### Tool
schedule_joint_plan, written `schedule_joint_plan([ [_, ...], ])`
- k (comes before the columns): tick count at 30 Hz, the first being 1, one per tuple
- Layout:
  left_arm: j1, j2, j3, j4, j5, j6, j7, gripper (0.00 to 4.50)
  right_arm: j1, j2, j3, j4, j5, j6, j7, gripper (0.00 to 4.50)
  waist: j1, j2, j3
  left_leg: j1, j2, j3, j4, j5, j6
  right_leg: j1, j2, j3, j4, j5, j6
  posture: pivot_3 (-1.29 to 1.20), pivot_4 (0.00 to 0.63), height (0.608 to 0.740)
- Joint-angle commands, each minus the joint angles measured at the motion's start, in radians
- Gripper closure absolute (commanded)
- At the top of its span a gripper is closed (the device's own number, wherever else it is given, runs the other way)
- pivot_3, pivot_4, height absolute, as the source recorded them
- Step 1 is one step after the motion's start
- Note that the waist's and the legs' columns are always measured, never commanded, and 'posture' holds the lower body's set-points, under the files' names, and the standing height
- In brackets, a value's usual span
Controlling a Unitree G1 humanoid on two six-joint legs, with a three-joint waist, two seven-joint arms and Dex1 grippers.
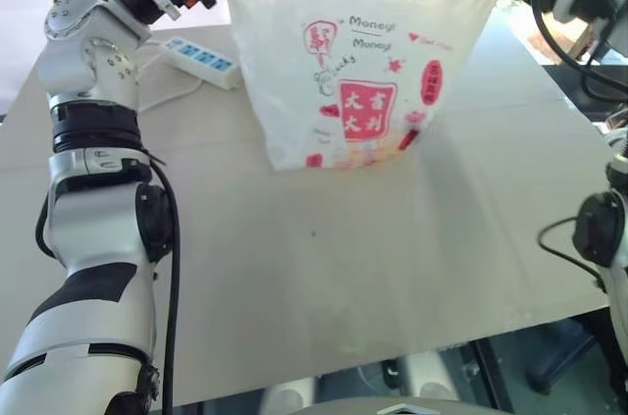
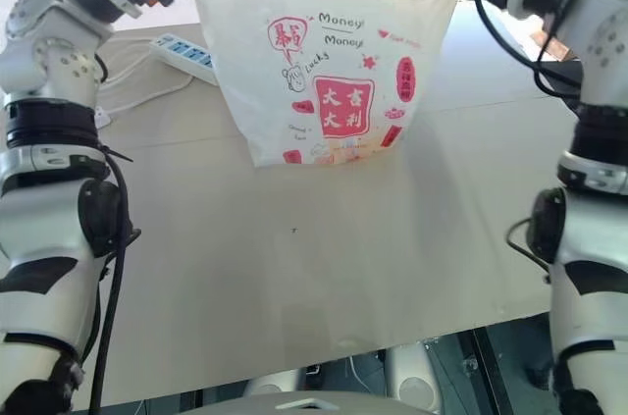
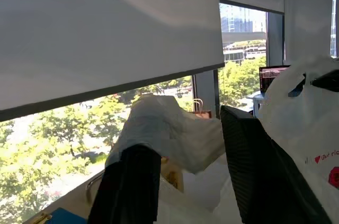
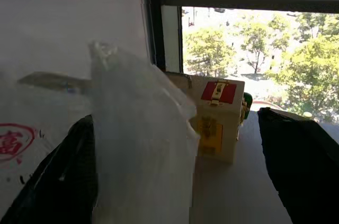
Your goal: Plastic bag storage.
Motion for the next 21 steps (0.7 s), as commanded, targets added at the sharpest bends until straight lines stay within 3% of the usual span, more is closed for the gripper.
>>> schedule_joint_plan([
  [1,0.054,0.049,0.054,-0.082,-0.019,0.033,-0.016,0.92,0.061,-0.099,0.002,-0.123,0.082,0.018,0.189,0.0,0.0,0.0,0.0,0.0,0.0,0.0,0.0,0.0,0.0,0.0,0.0,0.0,0.0,0.0,0.0,0.0,0.15,0.739],
  [3,0.1,0.065,0.076,-0.132,-0.036,0.067,-0.015,0.03,0.084,-0.113,-0.027,-0.133,0.119,0.008,0.234,0.0,-0.003,0.0,0.0,0.001,0.001,0.0,0.0,0.0,0.0,0.0,0.0,0.001,0.0,0.0,0.0,0.0,0.15,0.739],
  [8,0.262,0.101,0.159,-0.355,-0.124,0.233,0.037,0.03,0.109,-0.071,-0.159,-0.09,0.205,-0.043,0.226,0.0,-0.002,0.0,0.0,0.001,0.002,-0.003,0.002,0.0,0.0,0.0,0.001,0.002,0.002,0.0,0.0,0.0,0.15,0.739],
  [12,0.502,0.135,0.228,-0.609,-0.186,0.386,0.103,0.03,0.211,-0.062,-0.25,-0.08,0.244,-0.047,0.204,0.0,0.002,-0.001,-0.001,0.002,0.003,-0.005,0.002,0.0,0.0,0.002,0.0,0.002,0.0,0.001,0.001,0.0,0.15,0.739],
  [17,1.038,0.073,0.403,-1.029,-0.294,0.582,0.268,0.03,0.665,-0.001,-0.177,-0.209,0.086,-0.275,0.198,0.0,0.005,-0.004,-0.005,0.002,0.006,-0.005,0.002,-0.001,0.0,0.005,-0.001,0.002,-0.001,0.001,0.002,0.0,0.15,0.739],
  [21,1.404,-0.051,0.32,-1.26,-0.131,0.486,0.367,0.03,0.944,0.068,-0.067,-0.259,-0.038,-0.532,0.272,0.0,0.02,-0.001,-0.004,0.005,0.005,-0.003,0.004,-0.003,0.004,0.005,-0.003,0.004,-0.001,0.002,0.003,0.0,0.15,0.739],
])
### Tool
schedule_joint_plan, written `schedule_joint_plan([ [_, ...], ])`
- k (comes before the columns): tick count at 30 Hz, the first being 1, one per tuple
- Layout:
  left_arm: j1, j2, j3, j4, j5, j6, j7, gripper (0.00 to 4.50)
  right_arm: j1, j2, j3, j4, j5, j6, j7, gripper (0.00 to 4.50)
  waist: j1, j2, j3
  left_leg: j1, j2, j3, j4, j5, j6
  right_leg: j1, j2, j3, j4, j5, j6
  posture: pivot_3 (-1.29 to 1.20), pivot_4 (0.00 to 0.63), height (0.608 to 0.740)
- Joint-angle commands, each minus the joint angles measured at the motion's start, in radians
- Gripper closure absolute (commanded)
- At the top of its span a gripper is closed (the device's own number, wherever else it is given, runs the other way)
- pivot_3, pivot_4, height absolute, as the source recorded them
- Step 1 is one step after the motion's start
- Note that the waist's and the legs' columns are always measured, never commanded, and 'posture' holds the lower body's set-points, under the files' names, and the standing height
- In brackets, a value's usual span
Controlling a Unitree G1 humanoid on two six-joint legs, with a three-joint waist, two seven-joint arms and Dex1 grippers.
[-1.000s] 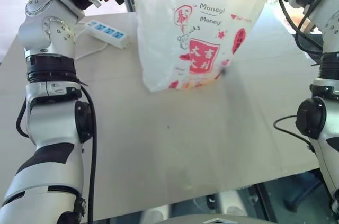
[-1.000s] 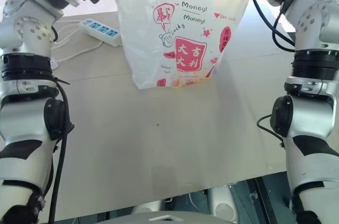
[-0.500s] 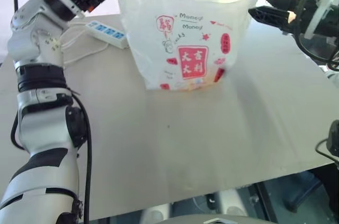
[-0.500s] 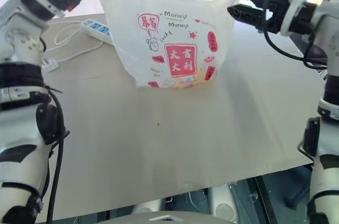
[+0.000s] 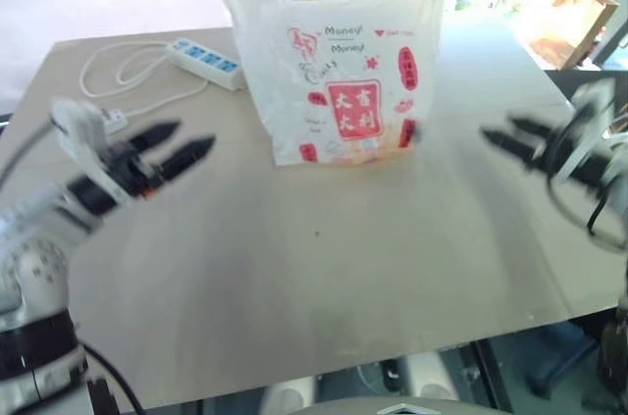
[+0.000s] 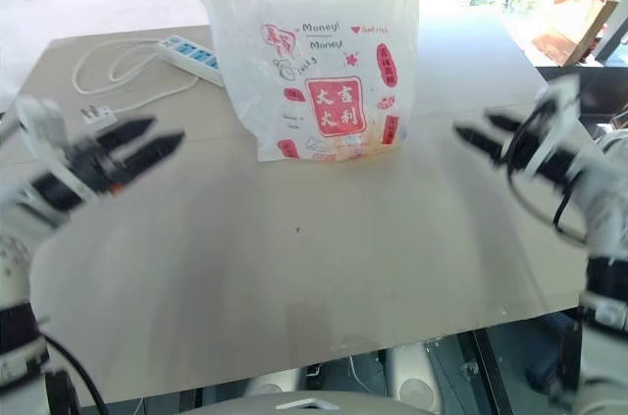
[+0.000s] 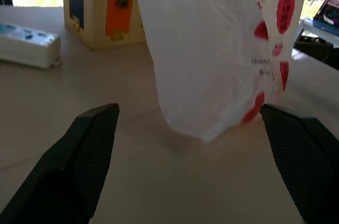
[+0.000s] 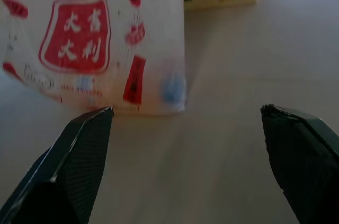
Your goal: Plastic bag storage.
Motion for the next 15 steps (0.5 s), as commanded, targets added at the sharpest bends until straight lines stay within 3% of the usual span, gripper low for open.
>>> schedule_joint_plan([
  [1,0.245,-0.094,-0.076,-0.22,0.152,-0.126,0.085,0.03,0.162,0.039,0.073,-0.076,-0.117,-0.298,0.074,0.0,0.011,0.002,0.0,0.004,-0.001,0.0,0.001,0.001,0.0,0.003,0.001,0.001,0.0,0.001,0.0,0.0,0.15,0.739],
  [4,0.353,-0.177,-0.155,-0.237,0.26,-0.231,0.148,0.03,0.224,0.074,0.107,-0.025,-0.173,-0.454,0.095,0.0,0.012,0.002,0.0,0.034,0.003,0.004,-0.004,-0.001,0.0,0.033,0.002,0.002,-0.008,-0.002,-0.004,0.0,0.15,0.739],
  [6,0.414,-0.239,-0.214,-0.251,0.342,-0.347,0.173,0.03,0.243,0.095,0.103,0.017,-0.185,-0.538,0.105,0.0,0.012,0.002,0.0,0.035,0.004,0.006,-0.003,0.0,0.0,0.033,0.002,0.003,-0.008,-0.003,-0.002,0.0,0.15,0.739],
  [9,0.466,-0.297,-0.272,-0.265,0.399,-0.386,0.229,0.03,0.262,0.095,0.096,0.066,-0.186,-0.586,0.12,0.0,0.015,0.002,0.0,0.035,0.004,0.009,-0.001,0.0,0.0,0.032,0.001,0.005,-0.005,-0.002,-0.005,0.0,0.15,0.739],
  [15,0.486,-0.319,-0.295,-0.271,0.42,-0.457,0.241,0.03,0.279,0.088,0.104,0.12,-0.191,-0.608,0.117,0.0,0.015,0.001,-0.001,0.033,0.006,0.009,-0.002,0.0,0.0,0.031,0.004,0.005,-0.005,-0.002,-0.006,0.0,0.15,0.739],
])
